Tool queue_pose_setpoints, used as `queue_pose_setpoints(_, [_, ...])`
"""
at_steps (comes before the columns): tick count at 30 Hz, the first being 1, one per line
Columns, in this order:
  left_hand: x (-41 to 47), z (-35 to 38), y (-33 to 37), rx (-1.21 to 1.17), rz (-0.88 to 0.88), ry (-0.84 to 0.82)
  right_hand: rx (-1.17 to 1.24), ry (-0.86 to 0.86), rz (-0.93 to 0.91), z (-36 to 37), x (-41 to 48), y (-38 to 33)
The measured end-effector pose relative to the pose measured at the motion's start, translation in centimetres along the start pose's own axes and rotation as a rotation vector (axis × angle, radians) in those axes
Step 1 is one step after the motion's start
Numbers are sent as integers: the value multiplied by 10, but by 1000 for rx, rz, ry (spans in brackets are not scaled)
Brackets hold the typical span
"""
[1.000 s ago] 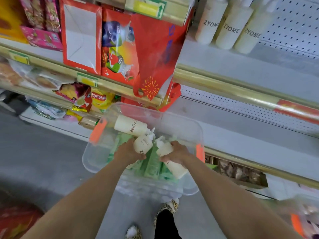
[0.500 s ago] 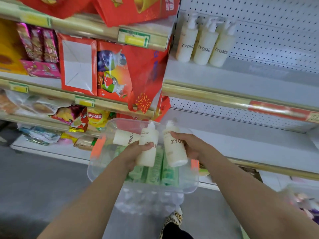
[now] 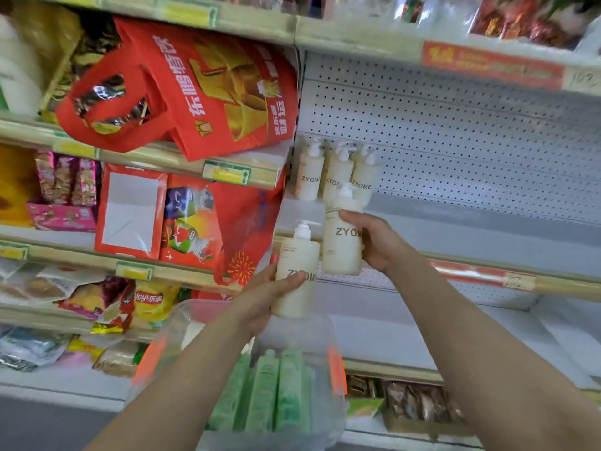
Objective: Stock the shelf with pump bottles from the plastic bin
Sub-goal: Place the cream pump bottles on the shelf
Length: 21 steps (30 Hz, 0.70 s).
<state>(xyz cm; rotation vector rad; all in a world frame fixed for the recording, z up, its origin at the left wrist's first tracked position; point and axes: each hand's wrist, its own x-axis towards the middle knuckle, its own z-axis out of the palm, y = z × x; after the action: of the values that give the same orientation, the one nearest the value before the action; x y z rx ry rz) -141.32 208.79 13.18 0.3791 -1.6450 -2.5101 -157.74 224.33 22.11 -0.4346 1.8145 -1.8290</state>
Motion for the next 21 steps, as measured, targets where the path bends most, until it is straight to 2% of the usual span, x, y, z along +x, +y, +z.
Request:
queue_pose_setpoints(6, [25,17,13,25,41,2,12,83,-156,-19,50,-34])
queue_pose_setpoints(12, [58,19,26,3,99,35,-152,97,-171,-16,122,-25])
queue_pose_setpoints(21, [92,9,32,-17,148,89,-245,55,-235,3,200,-13])
